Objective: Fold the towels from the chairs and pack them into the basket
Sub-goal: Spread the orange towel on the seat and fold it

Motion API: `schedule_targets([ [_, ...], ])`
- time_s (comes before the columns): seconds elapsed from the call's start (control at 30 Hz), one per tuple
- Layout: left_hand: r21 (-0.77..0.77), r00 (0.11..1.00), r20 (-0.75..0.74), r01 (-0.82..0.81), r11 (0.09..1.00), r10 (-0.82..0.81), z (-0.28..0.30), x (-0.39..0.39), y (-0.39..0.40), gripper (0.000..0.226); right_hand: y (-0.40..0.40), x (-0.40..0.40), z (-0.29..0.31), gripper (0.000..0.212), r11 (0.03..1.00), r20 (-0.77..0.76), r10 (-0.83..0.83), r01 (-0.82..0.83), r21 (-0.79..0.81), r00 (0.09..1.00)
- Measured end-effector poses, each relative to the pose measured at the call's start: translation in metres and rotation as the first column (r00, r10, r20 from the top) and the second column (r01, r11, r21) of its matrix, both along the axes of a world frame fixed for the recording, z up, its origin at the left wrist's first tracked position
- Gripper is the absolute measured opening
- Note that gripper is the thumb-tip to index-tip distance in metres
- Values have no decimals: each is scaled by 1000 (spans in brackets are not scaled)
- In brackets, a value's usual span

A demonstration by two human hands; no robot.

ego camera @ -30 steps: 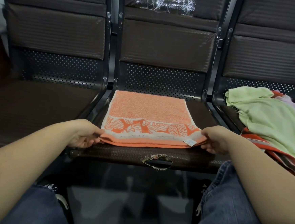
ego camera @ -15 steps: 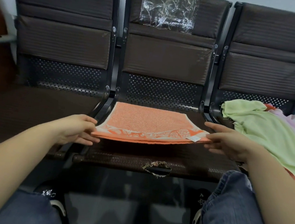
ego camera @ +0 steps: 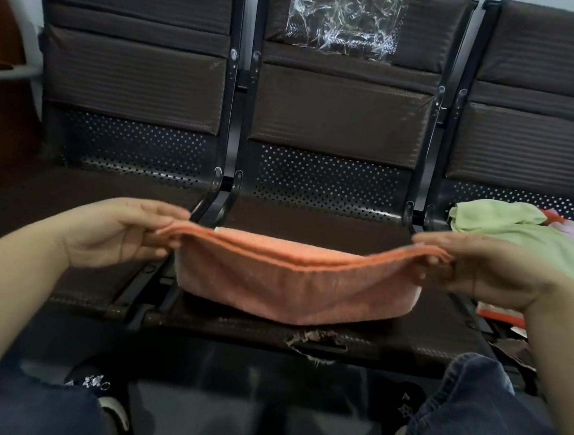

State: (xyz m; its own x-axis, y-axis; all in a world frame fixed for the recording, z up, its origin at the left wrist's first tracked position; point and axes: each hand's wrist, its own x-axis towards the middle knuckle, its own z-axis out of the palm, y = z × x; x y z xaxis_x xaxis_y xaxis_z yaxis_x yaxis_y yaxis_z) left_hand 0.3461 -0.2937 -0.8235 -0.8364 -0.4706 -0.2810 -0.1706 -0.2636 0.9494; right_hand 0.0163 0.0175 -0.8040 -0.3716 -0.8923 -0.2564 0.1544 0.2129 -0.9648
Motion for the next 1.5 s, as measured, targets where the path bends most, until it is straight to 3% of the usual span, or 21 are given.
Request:
schedule_targets([
  [0.07, -2, 988, -94, -122, 993, 121, -2, -19, -6, 69, -19, -2, 9, 72, 995, -87, -72, 66, -68, 994],
  [0.17, -27, 964, -142, -233, 972, 227, -5, -48, -14, 24, -51, -7, 4, 59, 940, -198, -330, 302, -157, 923],
  [0.27, -223, 978, -20, -207, 953, 208, -20, -71, -22, 30, -75, -14, -27, 30, 868, -347, -496, 468, -168, 796],
  [0.33, -403, 975, 120, -126, 907, 189, -36, -86, -27, 29, -84, -18, -54, 15, 865, -453, -476, 494, -86, 754],
  [0.43, -524, 938, 320, 56, 850, 136, -67, -112, -30, 33, -92, -20, -85, 18, 861, -552, -351, 493, 127, 756],
  [0.53, -624, 866, 466, 174, 762, 183, -86, -134, -24, 39, -102, -25, -105, 18, 814, -544, -346, 533, 231, 765],
  [0.63, -669, 869, 445, 162, 726, 215, -92, -150, -20, 37, -115, -23, -111, 16, 800, -415, -423, 547, 247, 805],
  [0.87, -630, 881, 454, 214, 746, 130, -98, -167, -1, 27, -135, 6, -106, 13, 865, -391, -271, 400, 302, 880],
  [1.07, -552, 854, 520, 325, 768, 12, -86, -162, 22, 34, -123, 16, -96, 16, 883, -273, -218, 309, 355, 937],
  [1.27, -503, 858, 508, 224, 835, 76, -65, -116, 11, 32, -84, 7, -80, 13, 865, -387, -150, 311, 394, 910],
  [1.33, -489, 858, 505, 193, 851, 95, -60, -97, 7, 38, -68, 7, -72, 13, 857, -351, -142, 293, 424, 925],
  [1.5, -136, 883, 465, 148, 980, -69, -51, -49, 12, 32, -38, 16, -60, 14, 853, -149, -14, 89, 514, 989],
])
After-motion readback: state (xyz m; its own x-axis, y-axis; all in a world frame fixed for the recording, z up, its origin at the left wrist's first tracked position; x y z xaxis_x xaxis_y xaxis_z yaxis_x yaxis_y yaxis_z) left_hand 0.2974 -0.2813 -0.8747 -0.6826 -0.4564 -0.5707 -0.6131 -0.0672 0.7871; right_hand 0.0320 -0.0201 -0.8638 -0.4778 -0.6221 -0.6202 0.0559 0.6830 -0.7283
